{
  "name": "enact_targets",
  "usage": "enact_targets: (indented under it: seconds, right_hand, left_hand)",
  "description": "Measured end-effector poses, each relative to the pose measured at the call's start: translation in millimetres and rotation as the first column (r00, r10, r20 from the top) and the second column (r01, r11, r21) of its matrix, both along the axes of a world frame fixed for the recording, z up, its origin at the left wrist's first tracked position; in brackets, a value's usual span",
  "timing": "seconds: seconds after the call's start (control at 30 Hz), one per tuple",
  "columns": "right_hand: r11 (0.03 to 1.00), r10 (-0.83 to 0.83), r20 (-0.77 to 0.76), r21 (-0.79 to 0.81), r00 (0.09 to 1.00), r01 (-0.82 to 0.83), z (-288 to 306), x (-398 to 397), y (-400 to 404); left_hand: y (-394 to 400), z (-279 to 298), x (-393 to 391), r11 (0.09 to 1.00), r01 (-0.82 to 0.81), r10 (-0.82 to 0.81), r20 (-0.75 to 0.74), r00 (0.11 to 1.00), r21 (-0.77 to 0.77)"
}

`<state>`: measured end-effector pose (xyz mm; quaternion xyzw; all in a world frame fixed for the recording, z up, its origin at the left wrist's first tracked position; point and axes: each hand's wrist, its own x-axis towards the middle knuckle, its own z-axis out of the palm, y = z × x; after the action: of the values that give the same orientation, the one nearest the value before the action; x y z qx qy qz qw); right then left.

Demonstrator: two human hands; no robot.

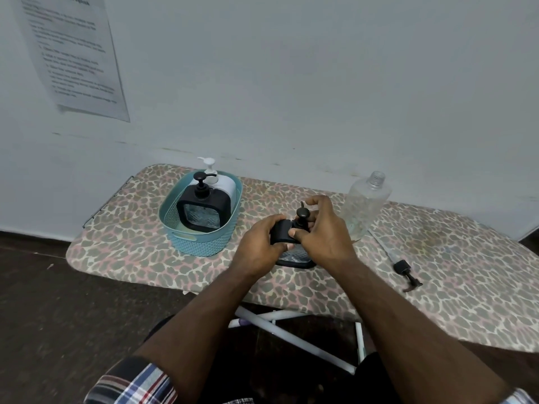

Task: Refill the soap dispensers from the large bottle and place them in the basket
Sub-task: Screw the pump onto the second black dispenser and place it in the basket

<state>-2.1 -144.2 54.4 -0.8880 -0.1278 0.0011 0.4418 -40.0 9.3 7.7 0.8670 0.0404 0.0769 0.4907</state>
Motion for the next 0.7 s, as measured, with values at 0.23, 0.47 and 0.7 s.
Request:
enact_targets:
  seconds: [0.23,0.47,0.7]
  right_hand:
    - [0.894,0.365,0.175,-0.34,0.914,-0.292,30.3,28.6,-30.3]
    - [0.805,0.357,0.235,-0.569,0.904,-0.17,48.6,31.0,-19.9]
    - [0.998,0.034,-0.084,0.046,0.996,-0.03,38.2,34.8,-45.9]
  left_hand:
    - [1.1,0.3,2.2,0.999,0.01,-0.011,-0.017,1.0,-0.04]
    - [1.5,2.9,0.7,0.998,0.02,-0.021,-0.022,1.0,-0.056]
    - [3.2,1.8,1.7,0.996,0.016,-0.02,-0.041,0.999,-0.092]
